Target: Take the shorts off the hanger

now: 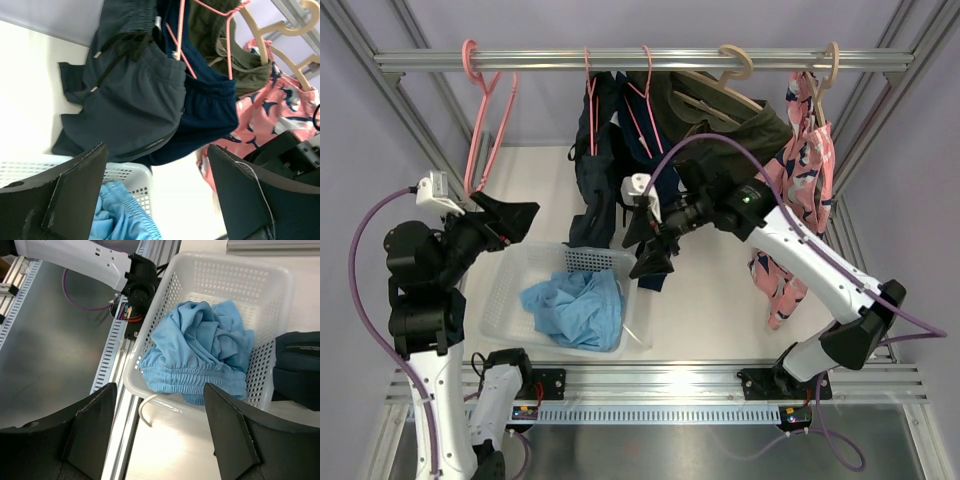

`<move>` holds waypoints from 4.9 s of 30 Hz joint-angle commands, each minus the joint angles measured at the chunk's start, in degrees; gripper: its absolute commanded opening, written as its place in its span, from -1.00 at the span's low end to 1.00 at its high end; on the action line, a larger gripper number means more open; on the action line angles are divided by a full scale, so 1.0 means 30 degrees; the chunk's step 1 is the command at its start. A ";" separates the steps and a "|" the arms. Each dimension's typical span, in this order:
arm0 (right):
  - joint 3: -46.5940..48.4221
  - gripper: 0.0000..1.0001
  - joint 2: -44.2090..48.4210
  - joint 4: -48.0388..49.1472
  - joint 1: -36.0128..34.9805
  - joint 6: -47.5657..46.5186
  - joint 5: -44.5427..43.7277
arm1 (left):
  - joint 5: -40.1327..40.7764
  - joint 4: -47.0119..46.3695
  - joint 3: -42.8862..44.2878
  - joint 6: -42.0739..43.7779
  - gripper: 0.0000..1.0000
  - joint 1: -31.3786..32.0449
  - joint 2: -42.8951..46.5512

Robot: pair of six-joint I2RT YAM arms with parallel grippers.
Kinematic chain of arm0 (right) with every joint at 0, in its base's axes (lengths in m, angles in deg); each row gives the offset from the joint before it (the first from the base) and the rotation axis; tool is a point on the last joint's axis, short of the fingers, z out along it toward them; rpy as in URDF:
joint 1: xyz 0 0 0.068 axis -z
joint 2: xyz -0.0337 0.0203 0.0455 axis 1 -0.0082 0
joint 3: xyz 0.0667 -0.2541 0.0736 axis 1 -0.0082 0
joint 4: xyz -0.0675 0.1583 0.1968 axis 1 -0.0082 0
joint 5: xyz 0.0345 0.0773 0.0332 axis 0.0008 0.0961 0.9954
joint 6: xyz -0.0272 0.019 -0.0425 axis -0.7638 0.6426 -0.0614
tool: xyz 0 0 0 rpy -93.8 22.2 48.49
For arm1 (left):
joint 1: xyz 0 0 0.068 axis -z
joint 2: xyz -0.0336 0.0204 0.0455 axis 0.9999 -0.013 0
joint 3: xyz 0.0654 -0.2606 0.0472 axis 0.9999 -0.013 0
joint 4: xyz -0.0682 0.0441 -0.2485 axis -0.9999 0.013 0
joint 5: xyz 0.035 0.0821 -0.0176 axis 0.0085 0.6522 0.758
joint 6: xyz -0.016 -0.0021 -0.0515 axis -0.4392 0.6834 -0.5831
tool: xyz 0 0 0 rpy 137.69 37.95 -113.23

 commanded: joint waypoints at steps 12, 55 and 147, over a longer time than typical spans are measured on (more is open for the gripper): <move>-0.1592 0.55 0.2909 0.0345 0.4789 0.2319 0.1893 | 0.9313 -0.1354 0.6731 0.1634 0.44 0.8966 -0.7979; -0.6017 0.54 0.5723 0.4008 0.8542 0.5981 0.2567 | 1.0959 -0.5047 1.3121 0.6880 -0.42 1.0081 -1.8359; 0.3301 0.58 0.6280 0.3388 0.5205 0.7415 -1.1780 | -0.5623 -0.8417 0.8053 0.3011 -1.00 1.3475 -0.7634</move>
